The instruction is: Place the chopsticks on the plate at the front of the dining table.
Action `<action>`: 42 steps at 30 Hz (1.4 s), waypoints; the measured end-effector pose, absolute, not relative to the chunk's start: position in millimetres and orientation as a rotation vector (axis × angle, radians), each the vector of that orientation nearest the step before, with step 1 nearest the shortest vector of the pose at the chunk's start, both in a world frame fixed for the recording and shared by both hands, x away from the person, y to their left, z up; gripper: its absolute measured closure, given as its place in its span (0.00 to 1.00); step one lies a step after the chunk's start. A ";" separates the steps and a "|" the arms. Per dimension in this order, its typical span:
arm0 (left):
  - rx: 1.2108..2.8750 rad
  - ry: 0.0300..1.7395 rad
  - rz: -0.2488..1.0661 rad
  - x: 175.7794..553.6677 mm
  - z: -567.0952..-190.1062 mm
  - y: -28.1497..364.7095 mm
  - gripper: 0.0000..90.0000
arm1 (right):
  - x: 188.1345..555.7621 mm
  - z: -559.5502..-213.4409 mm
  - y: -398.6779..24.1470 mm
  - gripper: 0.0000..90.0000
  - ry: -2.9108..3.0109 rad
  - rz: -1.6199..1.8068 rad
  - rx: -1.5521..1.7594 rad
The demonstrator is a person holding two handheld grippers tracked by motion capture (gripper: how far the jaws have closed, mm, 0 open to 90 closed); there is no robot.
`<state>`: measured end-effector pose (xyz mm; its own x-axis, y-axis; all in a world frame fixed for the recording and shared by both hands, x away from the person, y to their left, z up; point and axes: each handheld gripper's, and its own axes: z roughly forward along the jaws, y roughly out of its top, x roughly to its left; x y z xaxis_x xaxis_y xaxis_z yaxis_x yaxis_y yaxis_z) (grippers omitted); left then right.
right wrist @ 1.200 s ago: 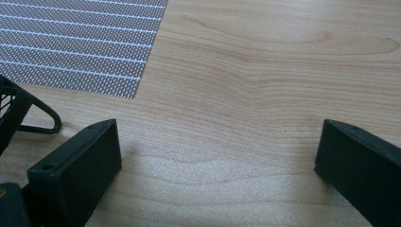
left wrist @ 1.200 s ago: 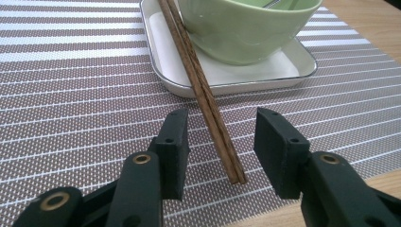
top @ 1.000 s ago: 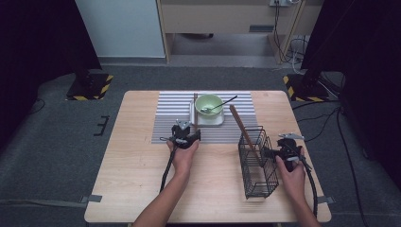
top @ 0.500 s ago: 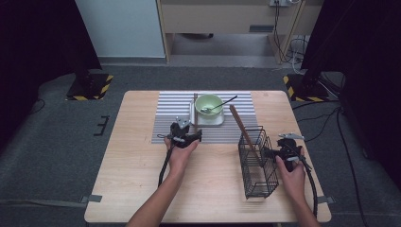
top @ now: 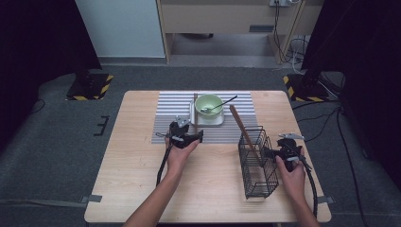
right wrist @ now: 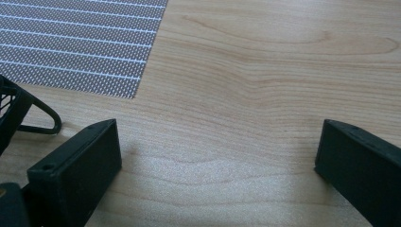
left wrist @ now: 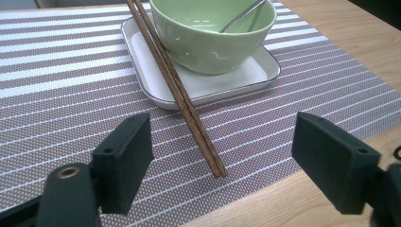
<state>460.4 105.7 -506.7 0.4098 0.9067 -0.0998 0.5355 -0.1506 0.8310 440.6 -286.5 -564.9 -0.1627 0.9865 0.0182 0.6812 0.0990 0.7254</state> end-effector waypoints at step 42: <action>1.858 1.221 0.490 409.1 -506.3 175.1 0.11 | 441.0 -565.0 -286.2 0.01 1.902 0.832 1.628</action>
